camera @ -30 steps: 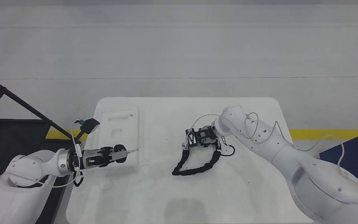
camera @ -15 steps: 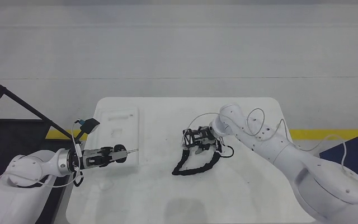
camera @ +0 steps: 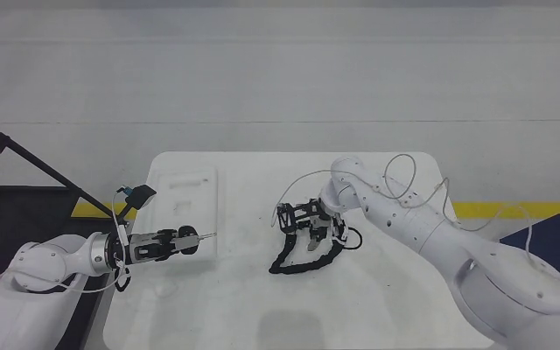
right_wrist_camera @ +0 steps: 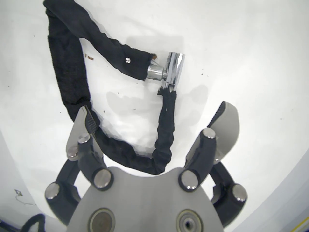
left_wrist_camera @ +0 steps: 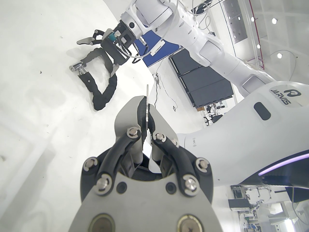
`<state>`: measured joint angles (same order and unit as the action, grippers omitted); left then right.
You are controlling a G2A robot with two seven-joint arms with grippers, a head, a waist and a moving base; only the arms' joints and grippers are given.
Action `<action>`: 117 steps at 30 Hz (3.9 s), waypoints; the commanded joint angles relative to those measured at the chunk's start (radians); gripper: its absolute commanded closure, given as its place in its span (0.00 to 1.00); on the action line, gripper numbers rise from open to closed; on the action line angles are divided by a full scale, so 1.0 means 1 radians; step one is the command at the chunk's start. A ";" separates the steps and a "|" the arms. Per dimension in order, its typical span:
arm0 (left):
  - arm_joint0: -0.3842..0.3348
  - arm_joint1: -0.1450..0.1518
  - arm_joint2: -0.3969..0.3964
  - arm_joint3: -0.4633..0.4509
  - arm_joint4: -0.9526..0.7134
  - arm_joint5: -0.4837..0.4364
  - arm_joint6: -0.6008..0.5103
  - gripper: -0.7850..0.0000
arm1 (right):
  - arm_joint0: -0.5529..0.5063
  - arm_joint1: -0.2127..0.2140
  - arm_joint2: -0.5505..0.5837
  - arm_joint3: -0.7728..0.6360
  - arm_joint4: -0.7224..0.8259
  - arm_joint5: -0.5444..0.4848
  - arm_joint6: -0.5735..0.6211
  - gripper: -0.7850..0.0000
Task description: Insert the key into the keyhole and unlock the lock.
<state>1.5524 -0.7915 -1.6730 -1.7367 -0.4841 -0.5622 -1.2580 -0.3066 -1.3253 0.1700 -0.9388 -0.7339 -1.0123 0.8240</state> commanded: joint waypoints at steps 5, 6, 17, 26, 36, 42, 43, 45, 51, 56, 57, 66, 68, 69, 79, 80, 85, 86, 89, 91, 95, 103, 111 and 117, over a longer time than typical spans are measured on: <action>0.000 0.000 0.000 0.000 0.000 0.000 0.000 1.00 | -0.006 -0.050 0.000 0.068 -0.054 0.000 -0.016 0.31; 0.000 0.000 0.000 0.000 0.000 0.000 0.000 1.00 | -0.008 -0.059 0.000 0.078 -0.055 0.000 -0.016 0.36; 0.000 0.000 0.000 0.000 0.000 0.000 0.000 1.00 | -0.011 -0.140 0.000 0.205 -0.086 0.000 -0.016 0.53; 0.000 0.000 0.000 0.000 0.000 0.000 0.000 1.00 | -0.008 -0.170 0.000 0.266 -0.090 0.000 -0.016 0.84; 0.000 0.000 0.000 0.000 0.000 0.000 0.000 1.00 | -0.001 -0.187 0.000 0.292 -0.090 0.000 -0.016 1.00; 0.000 0.000 0.000 0.000 0.000 0.000 0.000 1.00 | 0.029 -0.170 0.000 0.216 -0.027 0.000 -0.016 1.00; 0.000 0.000 0.000 0.000 0.000 0.000 0.000 1.00 | 0.031 -0.162 0.000 0.194 -0.013 0.000 -0.016 1.00; 0.000 0.000 0.000 0.000 0.000 0.000 0.000 1.00 | 0.036 -0.143 0.000 0.154 0.017 0.000 -0.016 1.00; 0.000 0.000 0.000 0.000 0.000 0.000 0.000 1.00 | 0.031 -0.078 0.000 0.049 0.098 0.000 -0.017 1.00; 0.000 0.000 0.000 0.000 0.000 0.000 0.000 1.00 | 0.026 -0.020 0.000 -0.053 0.196 0.000 -0.089 1.00; 0.000 0.000 0.000 0.000 0.000 0.000 0.000 1.00 | 0.026 -0.005 0.000 -0.075 0.212 0.000 -0.121 1.00; 0.000 0.000 0.000 0.000 0.000 0.000 0.000 1.00 | -0.011 0.108 0.000 -0.170 0.194 0.000 -0.333 1.00; 0.000 0.000 0.000 0.000 0.000 0.000 0.000 1.00 | -0.011 0.108 0.000 -0.170 0.194 0.000 -0.333 1.00; 0.000 0.000 0.000 0.000 0.000 0.000 0.000 1.00 | -0.014 0.111 0.000 -0.168 0.203 0.000 -0.352 1.00; 0.000 0.000 0.000 0.000 0.000 0.000 0.000 1.00 | -0.042 0.103 0.000 -0.068 0.035 0.000 -0.247 1.00; 0.000 0.000 0.000 0.000 0.000 0.000 0.000 1.00 | -0.045 0.092 0.000 -0.054 0.033 0.000 -0.230 1.00; 0.000 0.000 0.000 0.000 0.000 0.000 0.000 1.00 | -0.040 0.038 0.000 0.017 0.017 0.000 -0.151 1.00; 0.000 0.000 0.000 0.000 0.000 0.000 0.000 1.00 | -0.038 0.029 0.000 0.028 0.017 0.000 -0.146 1.00; 0.000 0.000 0.000 0.000 0.000 0.000 0.000 1.00 | -0.030 0.005 0.000 0.064 -0.004 0.000 -0.111 1.00; 0.000 0.000 0.000 0.000 0.000 0.000 0.000 1.00 | -0.032 -0.010 0.000 0.078 -0.013 0.000 -0.085 0.64; 0.000 0.000 0.000 0.000 0.000 0.000 0.000 1.00 | -0.028 -0.032 0.000 0.108 -0.010 0.000 -0.063 0.00; 0.000 0.000 0.000 0.000 0.000 0.000 0.000 1.00 | -0.014 -0.051 0.000 0.140 -0.001 0.000 -0.056 0.35; 0.000 0.000 0.000 0.000 0.000 0.000 0.000 1.00 | 0.000 -0.043 0.000 0.143 -0.003 0.000 -0.061 0.57; 0.000 0.000 0.000 0.000 0.000 0.000 0.000 1.00 | -0.008 -0.025 0.000 0.113 -0.007 0.000 -0.043 0.56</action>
<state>1.5524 -0.7915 -1.6730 -1.7367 -0.4841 -0.5622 -1.2580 -0.3120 -1.3537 0.1700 -0.8192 -0.7418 -1.0123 0.7773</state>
